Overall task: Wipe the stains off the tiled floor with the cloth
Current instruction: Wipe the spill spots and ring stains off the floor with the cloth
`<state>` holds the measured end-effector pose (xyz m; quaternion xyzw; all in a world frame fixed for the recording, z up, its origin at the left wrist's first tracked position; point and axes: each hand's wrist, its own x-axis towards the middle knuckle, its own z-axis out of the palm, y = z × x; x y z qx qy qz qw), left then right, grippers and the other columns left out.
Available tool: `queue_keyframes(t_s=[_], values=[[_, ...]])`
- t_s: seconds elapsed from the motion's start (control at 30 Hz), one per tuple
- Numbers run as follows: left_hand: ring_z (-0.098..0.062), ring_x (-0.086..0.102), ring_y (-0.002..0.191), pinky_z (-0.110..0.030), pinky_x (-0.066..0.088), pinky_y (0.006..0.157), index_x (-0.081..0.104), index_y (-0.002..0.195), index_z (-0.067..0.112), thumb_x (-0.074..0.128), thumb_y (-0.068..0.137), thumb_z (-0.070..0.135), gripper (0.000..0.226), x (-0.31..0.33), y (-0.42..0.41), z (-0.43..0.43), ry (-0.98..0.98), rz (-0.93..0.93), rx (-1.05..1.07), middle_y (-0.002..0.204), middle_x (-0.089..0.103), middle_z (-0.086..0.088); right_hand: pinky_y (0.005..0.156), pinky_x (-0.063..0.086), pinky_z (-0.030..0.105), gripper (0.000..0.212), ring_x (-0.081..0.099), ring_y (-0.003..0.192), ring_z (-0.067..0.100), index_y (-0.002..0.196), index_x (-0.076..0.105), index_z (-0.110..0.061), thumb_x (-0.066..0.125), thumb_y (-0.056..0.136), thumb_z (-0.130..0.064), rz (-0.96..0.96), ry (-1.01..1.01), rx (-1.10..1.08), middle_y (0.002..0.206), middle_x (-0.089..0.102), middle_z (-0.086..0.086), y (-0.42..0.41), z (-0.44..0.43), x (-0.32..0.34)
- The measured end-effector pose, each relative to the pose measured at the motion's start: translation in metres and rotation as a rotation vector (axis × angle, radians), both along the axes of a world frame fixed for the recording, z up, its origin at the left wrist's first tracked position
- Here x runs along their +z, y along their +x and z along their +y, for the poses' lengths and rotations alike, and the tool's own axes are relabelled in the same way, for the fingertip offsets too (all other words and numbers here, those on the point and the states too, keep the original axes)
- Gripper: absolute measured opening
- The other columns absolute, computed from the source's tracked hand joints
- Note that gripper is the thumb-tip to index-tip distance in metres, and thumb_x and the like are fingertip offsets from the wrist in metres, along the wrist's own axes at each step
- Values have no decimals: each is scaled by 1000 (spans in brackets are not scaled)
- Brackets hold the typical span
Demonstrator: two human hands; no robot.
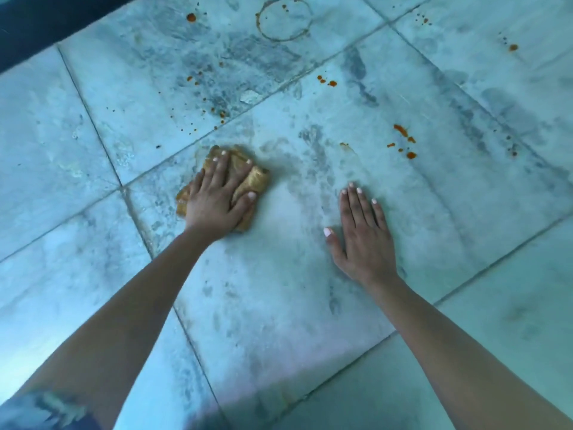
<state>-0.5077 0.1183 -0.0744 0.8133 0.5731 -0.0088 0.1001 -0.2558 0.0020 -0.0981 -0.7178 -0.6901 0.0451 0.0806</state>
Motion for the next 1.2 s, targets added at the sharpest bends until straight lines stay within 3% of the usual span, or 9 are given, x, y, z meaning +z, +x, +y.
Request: queue_keyframes(t_s=[0.13,0.27,0.4,0.53,0.67,0.8,0.93,1.07,1.2], values=[[-27,5,146,-45,5,117,15,148,40,31,95,54,57,6,32,70,-53,-14,225,160,3,-6,116,12,39,71,22,143,24,146,25,-1,25,93,-47,-11,-25,4,154,24,14,-1,2,-1],[-23,5,146,-42,2,116,11,148,42,21,92,58,59,2,79,45,-23,14,-60,160,4,-5,115,16,41,71,28,141,26,144,31,0,28,92,-47,-6,-11,-2,152,28,15,0,2,0],[-23,12,145,-43,6,116,12,147,40,20,91,57,59,-3,28,-32,8,2,-318,158,12,-6,115,16,41,71,27,141,26,144,31,0,28,91,-47,-2,-3,-3,152,28,16,-1,1,1],[-25,10,146,-44,7,115,17,147,41,21,89,59,60,-2,-23,-6,-4,23,33,159,10,-5,115,16,40,70,28,141,26,144,32,0,29,91,-46,0,5,-6,152,30,16,-1,0,0],[-23,-4,146,-47,-2,117,11,148,42,28,96,54,56,5,37,51,-60,-24,260,160,-1,-5,115,18,41,69,27,141,25,145,31,-1,26,93,-46,-1,-8,-2,152,29,15,-2,0,1],[-23,-1,147,-46,0,116,7,147,43,23,95,57,57,2,89,10,-22,25,-48,160,0,-5,115,18,42,70,28,141,26,144,32,1,27,93,-47,-2,-3,1,151,30,17,-1,0,2],[-24,10,146,-47,7,116,11,147,41,18,91,59,59,0,31,-59,11,30,-344,159,11,-7,115,16,42,71,26,141,27,144,31,1,29,90,-46,-15,-5,8,152,29,17,-1,1,1],[-24,10,146,-44,8,115,16,146,41,19,88,60,61,0,-43,-37,-20,61,-8,159,11,-2,115,14,40,71,27,141,26,145,30,0,29,90,-46,-20,-7,4,152,28,16,-1,1,-2],[-22,-2,147,-47,0,117,12,147,43,26,97,52,53,6,-3,20,-58,0,280,160,0,-1,115,16,40,70,28,141,27,144,30,1,30,91,-45,-1,1,10,152,29,17,0,1,-2]])
